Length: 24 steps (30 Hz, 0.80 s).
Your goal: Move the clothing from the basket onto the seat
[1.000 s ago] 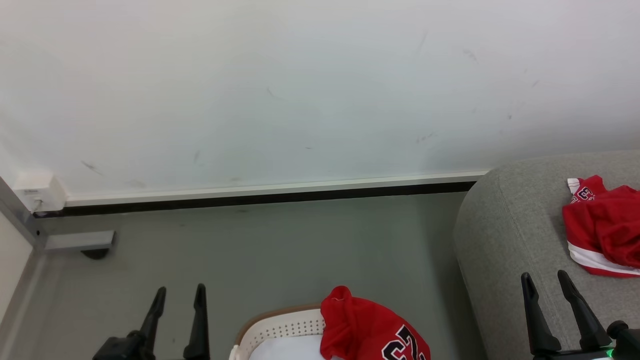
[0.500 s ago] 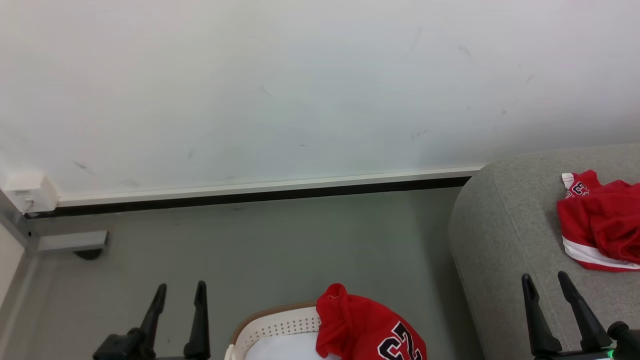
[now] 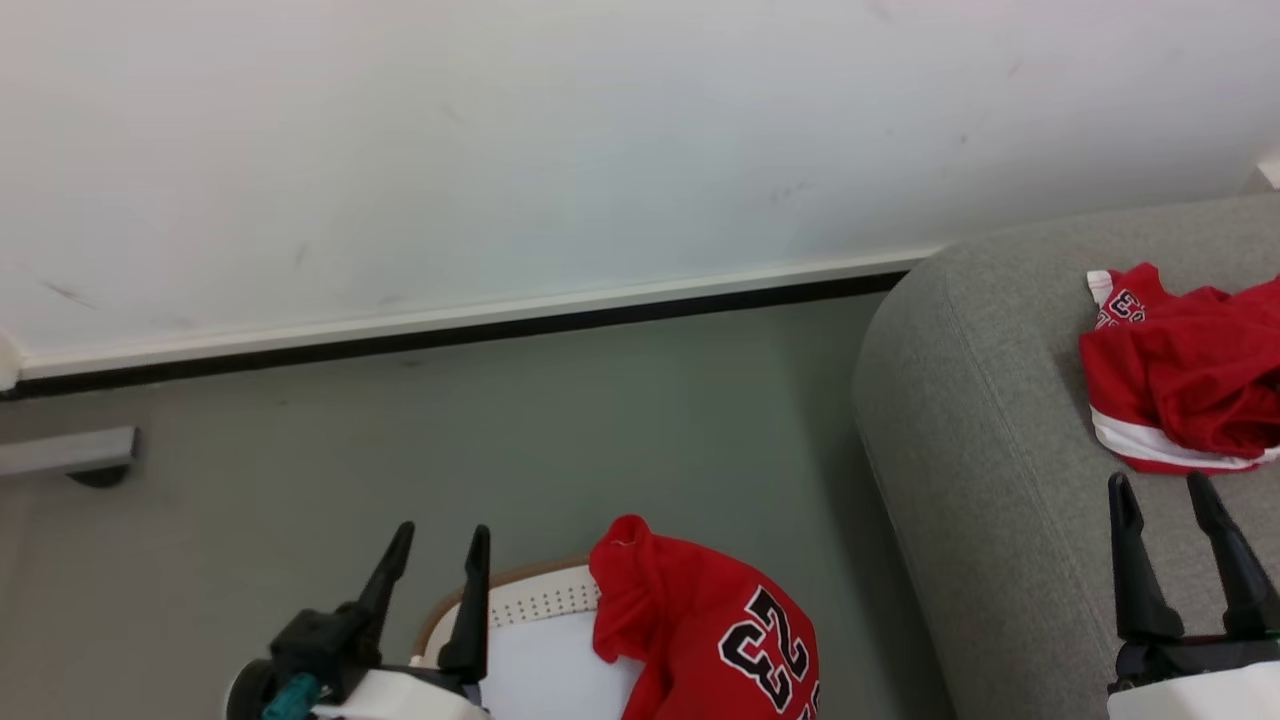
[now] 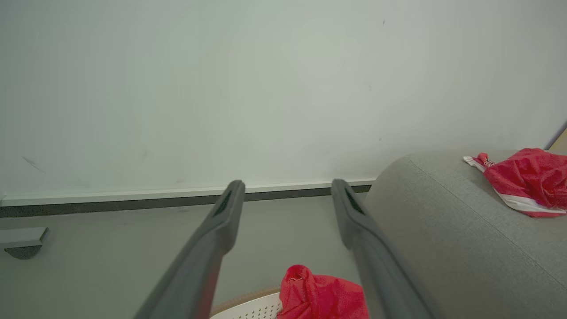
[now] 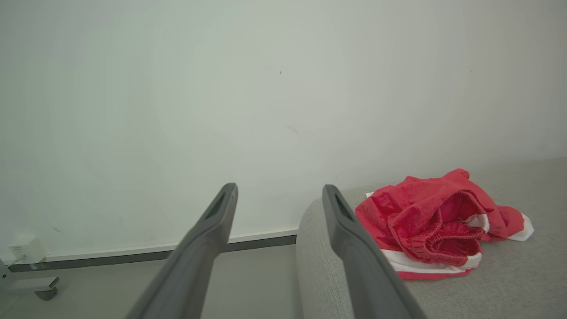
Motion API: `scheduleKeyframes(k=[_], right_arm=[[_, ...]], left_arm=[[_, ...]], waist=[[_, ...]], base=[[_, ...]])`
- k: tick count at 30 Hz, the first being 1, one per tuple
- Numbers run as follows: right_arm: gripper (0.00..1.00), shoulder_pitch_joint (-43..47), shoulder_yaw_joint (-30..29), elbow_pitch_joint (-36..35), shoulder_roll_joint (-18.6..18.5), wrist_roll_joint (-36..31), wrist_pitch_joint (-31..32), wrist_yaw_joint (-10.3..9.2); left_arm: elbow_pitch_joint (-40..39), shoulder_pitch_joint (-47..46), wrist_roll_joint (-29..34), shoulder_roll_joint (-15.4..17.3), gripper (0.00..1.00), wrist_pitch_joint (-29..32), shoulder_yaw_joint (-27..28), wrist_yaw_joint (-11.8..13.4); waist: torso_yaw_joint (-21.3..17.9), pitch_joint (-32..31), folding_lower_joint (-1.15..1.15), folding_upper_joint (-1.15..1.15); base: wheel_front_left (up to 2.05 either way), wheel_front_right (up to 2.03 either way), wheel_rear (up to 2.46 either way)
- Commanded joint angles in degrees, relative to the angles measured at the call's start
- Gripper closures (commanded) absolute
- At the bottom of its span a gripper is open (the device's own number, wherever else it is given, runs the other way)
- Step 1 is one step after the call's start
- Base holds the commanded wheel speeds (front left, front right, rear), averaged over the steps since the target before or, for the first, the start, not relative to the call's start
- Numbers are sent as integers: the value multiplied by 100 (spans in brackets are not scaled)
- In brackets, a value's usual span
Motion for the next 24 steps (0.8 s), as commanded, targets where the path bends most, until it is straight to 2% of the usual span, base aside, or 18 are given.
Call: scheduleKeyframes(k=[1, 11, 24], right_arm=[[0, -112, -38, -38, -37, -29, -44, -12], [0, -786, -258, -368, -51, -24, -95, -12], [0, -1608, -455, -611, 159, 49, -140, -12]], left_arm=[[151, -129, 89, 19, 0, -3, -59, -38], [1398, -1401, 381, 120, 0, 110, -613, -210], [2925, -2527, 313, 284, 0, 950, -1474, -335]], waist=[[-185, 283, -1, 0], [-656, 1283, -1, 0], [-1131, 2438, -1, 0]], base=[[0, 0, 0], [0, 0, 0], [0, 0, 0]])
